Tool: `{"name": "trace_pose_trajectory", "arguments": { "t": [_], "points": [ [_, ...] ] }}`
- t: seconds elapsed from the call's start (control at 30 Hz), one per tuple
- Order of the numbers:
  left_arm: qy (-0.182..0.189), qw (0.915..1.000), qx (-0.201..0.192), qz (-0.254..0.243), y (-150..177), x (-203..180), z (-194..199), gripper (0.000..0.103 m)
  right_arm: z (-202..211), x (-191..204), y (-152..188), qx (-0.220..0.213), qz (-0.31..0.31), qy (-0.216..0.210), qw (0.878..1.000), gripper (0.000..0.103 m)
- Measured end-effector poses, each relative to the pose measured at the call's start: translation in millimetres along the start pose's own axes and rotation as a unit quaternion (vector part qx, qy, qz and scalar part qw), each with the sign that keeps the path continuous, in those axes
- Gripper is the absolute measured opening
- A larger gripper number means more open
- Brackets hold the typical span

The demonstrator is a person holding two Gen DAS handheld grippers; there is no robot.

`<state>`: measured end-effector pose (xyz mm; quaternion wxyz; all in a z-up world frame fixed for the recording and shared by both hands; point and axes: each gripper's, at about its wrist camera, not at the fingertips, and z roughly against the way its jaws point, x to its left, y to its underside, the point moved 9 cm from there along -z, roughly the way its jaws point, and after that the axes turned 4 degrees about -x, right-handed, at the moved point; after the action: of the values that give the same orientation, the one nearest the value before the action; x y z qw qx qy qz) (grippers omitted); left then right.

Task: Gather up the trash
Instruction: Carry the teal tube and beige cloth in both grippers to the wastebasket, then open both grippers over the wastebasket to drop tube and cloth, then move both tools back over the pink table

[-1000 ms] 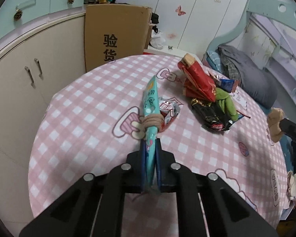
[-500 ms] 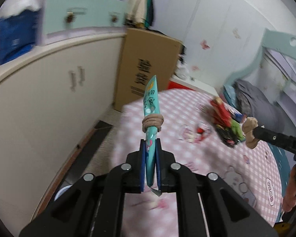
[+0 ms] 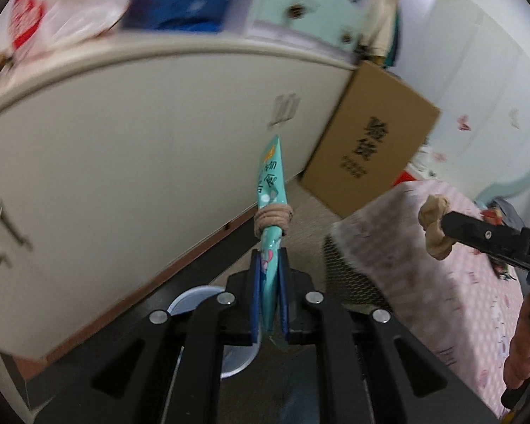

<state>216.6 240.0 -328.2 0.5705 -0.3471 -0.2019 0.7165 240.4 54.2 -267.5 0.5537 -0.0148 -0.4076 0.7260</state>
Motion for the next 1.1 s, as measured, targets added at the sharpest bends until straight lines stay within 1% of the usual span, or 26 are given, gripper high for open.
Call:
{"name": "trace_pose_trajectory", "arguments": {
  "t": [0.13, 0.3, 0.4, 0.47, 0.57, 0.63, 0.67, 0.7, 0.73, 0.77, 0.8, 0.83, 0.87, 0.9, 0.97, 1.03, 1.1],
  "points": [
    [-0.022, 0.9992, 0.025, 0.024, 18, 35, -16, 0.009, -53, 22, 14, 0.046, 0.009, -0.004, 0.999, 0.028],
    [-0.031, 0.9963, 0.059, 0.054, 43, 68, -41, 0.009, -110, 30, 37, 0.102, 0.005, 0.006, 0.995, 0.028],
    [-0.032, 0.9934, 0.089, 0.064, 64, 80, -63, 0.009, -139, 26, 52, 0.133, -0.006, 0.014, 0.991, 0.028],
    [-0.031, 0.9902, 0.114, 0.074, 81, 88, -80, 0.009, -164, 20, 64, 0.16, -0.02, 0.028, 0.987, 0.028],
    [-0.026, 0.9858, 0.141, 0.087, 98, 93, -100, 0.009, -193, 7, 81, 0.188, -0.055, 0.039, 0.98, 0.028],
    [-0.018, 0.9824, 0.161, 0.093, 109, 95, -114, 0.009, -206, 0, 89, 0.201, -0.072, 0.042, 0.976, 0.03],
    [-0.014, 0.9811, 0.169, 0.093, 112, 95, -120, 0.009, -211, -2, 91, 0.205, -0.081, 0.044, 0.974, 0.034],
    [-0.01, 0.9801, 0.175, 0.094, 115, 94, -125, 0.01, -216, -6, 95, 0.211, -0.093, 0.046, 0.972, 0.049],
    [-0.01, 0.9781, 0.186, 0.094, 119, 93, -131, 0.013, -218, -8, 97, 0.213, -0.098, 0.047, 0.971, 0.055],
    [-0.016, 0.9769, 0.193, 0.09, 123, 94, -135, 0.032, -220, -9, 99, 0.214, -0.102, 0.05, 0.97, 0.061],
    [-0.022, 0.9765, 0.194, 0.091, 124, 96, -137, 0.06, -219, -12, 100, 0.213, -0.102, 0.057, 0.97, 0.07],
    [-0.029, 0.9767, 0.19, 0.096, 123, 100, -137, 0.069, -218, -13, 98, 0.212, -0.101, 0.06, 0.97, 0.075],
    [-0.034, 0.9775, 0.181, 0.102, 120, 102, -135, 0.076, -217, -12, 97, 0.211, -0.101, 0.06, 0.97, 0.083],
    [-0.037, 0.978, 0.177, 0.105, 119, 103, -134, 0.078, -213, -12, 95, 0.209, -0.1, 0.063, 0.971, 0.09],
    [-0.049, 0.9781, 0.175, 0.101, 114, 107, -130, 0.08, -209, -11, 89, 0.205, -0.091, 0.069, 0.972, 0.096],
    [-0.069, 0.9787, 0.166, 0.1, 108, 111, -120, 0.08, -199, -7, 81, 0.197, -0.079, 0.071, 0.975, 0.097],
    [-0.079, 0.9795, 0.154, 0.103, 99, 112, -109, 0.082, -190, 0, 74, 0.186, -0.065, 0.065, 0.978, 0.097]
  ]
}}
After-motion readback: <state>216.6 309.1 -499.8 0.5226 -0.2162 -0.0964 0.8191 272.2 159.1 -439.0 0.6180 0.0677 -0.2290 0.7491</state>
